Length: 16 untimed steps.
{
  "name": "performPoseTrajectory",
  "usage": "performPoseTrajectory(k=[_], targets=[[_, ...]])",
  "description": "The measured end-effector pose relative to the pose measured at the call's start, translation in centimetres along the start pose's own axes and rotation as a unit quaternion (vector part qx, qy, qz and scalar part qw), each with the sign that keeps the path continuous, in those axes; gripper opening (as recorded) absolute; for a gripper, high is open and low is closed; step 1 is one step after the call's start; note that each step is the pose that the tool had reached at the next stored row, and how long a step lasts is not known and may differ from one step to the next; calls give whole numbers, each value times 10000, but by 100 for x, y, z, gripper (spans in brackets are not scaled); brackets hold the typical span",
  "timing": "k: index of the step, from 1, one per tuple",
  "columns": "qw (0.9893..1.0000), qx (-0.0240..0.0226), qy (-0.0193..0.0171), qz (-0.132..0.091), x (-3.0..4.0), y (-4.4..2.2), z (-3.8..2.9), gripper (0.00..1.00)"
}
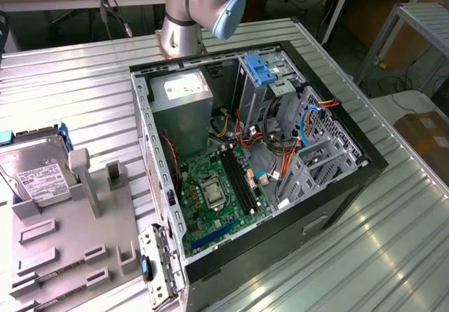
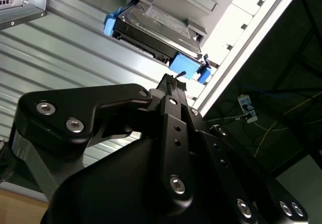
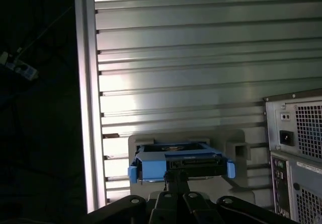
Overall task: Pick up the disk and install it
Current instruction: 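Reach for the disk, then pick up the disk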
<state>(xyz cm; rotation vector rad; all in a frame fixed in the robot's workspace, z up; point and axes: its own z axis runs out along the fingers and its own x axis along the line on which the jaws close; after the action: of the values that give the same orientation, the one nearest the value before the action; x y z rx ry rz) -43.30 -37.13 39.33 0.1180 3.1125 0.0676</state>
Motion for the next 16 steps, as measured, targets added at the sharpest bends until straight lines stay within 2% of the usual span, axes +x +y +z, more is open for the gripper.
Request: performPoseTrajectory(k=[16], targets=[[10000, 0, 0, 0, 12, -1, 0, 11]])
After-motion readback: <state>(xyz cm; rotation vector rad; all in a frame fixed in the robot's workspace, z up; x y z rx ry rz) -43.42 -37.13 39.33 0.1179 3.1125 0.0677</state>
